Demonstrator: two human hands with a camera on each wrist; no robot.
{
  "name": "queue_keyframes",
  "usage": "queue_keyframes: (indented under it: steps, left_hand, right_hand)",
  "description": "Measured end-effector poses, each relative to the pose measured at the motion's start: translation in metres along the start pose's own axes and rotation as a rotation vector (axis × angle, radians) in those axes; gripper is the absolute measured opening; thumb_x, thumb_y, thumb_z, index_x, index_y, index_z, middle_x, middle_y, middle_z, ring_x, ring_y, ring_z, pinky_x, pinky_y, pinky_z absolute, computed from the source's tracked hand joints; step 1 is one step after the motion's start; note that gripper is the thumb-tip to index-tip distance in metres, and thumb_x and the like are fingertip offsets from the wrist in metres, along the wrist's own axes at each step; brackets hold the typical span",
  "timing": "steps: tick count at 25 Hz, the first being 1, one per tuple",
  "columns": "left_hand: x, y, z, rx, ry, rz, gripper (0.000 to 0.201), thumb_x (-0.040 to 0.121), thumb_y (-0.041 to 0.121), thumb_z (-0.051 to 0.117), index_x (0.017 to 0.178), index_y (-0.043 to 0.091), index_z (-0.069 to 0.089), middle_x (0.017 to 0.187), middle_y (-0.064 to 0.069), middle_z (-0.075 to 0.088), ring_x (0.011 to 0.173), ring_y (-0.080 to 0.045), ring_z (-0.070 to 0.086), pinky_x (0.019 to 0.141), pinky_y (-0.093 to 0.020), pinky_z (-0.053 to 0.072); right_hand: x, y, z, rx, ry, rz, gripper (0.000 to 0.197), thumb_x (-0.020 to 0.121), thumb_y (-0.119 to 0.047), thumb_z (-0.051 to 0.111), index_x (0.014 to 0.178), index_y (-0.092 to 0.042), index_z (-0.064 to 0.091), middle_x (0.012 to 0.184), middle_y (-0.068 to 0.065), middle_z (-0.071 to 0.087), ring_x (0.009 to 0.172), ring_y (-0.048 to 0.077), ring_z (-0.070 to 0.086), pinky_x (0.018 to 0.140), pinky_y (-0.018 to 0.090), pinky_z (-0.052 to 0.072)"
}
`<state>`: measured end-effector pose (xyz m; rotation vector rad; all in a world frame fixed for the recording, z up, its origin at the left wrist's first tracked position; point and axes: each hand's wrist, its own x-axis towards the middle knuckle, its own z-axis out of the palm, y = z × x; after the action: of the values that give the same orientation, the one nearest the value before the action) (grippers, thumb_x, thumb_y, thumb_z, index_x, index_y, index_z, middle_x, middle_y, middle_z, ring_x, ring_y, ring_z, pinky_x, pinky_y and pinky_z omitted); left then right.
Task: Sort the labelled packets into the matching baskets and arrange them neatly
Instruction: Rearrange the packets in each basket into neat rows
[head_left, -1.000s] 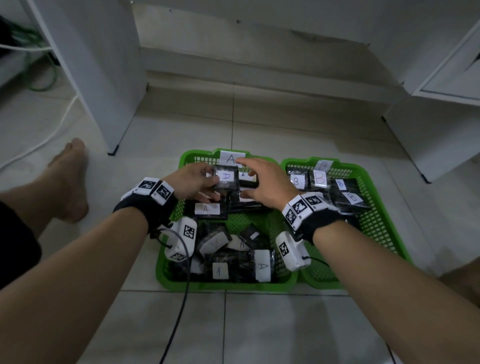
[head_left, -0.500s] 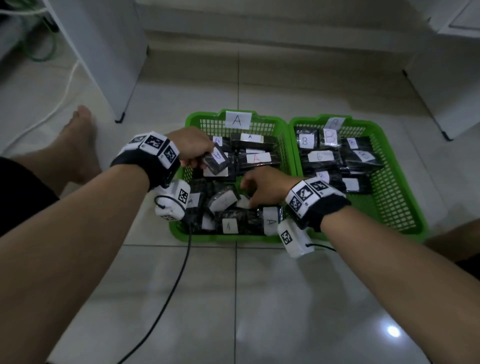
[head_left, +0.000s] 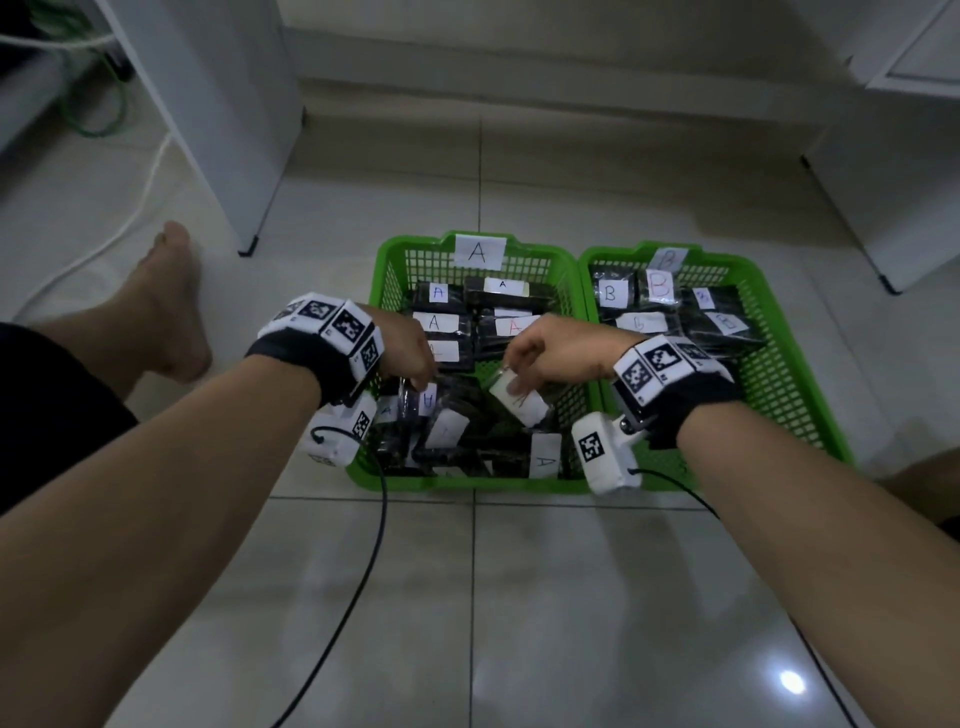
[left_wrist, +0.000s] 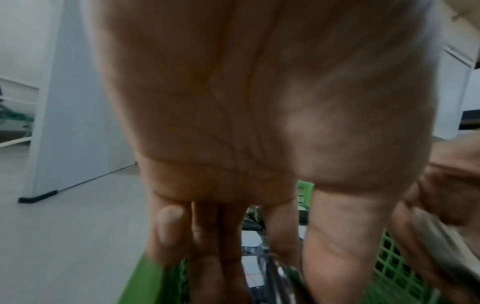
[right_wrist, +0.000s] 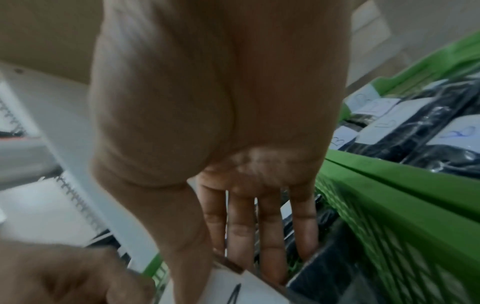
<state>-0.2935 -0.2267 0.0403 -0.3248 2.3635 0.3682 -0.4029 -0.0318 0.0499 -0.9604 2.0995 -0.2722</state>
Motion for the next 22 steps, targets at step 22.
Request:
queue_keyframes:
  steps: [22]
  left_hand:
    - [-0.011,-0.009,-0.015,0.134,0.156,0.096,0.025,0.075,0.028,0.081,0.097,0.026,0.07,0.095,0.013,0.068,0.097,-0.012,0.06,0.099,-0.033,0.041]
  right_hand:
    - [0.002,0.037,-0.008,0.526,0.227,0.054,0.042,0.093,-0.018,0.072,0.133,-0.026,0.061,0.111,0.005,0.069,0.097,0.029,0.071,0.081,0.043,0.059]
